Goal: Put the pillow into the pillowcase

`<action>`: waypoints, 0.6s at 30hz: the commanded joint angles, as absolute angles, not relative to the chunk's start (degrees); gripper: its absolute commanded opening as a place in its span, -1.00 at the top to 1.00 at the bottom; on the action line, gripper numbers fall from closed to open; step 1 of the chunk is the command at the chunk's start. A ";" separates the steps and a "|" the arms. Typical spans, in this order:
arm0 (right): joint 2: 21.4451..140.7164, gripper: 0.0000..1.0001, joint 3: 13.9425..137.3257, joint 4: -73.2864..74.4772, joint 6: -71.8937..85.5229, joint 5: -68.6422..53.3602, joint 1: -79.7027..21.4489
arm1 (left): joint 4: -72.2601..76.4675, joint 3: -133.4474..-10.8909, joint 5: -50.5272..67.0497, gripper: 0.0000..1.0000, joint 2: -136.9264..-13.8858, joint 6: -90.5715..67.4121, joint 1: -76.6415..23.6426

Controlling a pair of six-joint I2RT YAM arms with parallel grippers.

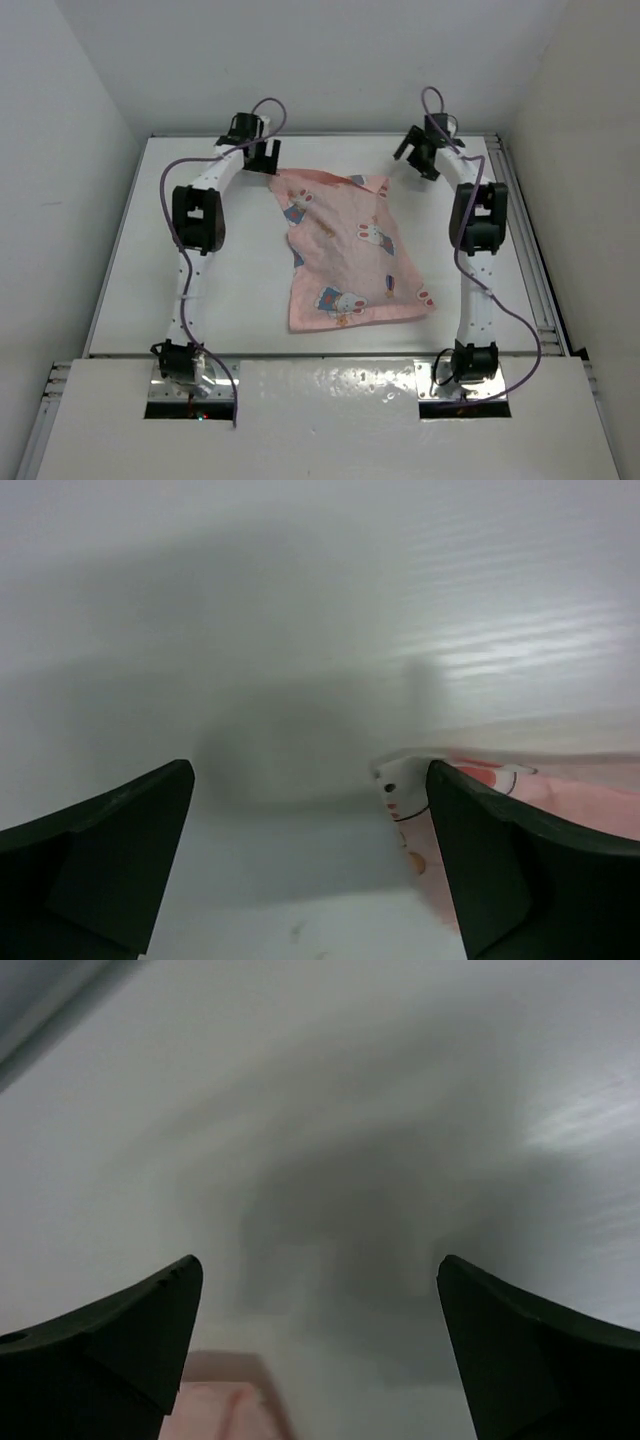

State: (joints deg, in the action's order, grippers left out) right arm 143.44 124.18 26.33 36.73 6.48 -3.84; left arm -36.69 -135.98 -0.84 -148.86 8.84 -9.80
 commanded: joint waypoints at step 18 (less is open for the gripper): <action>110.92 0.88 84.99 9.41 24.53 -10.02 -11.85 | -32.88 -119.18 14.33 0.61 -132.97 25.42 -12.65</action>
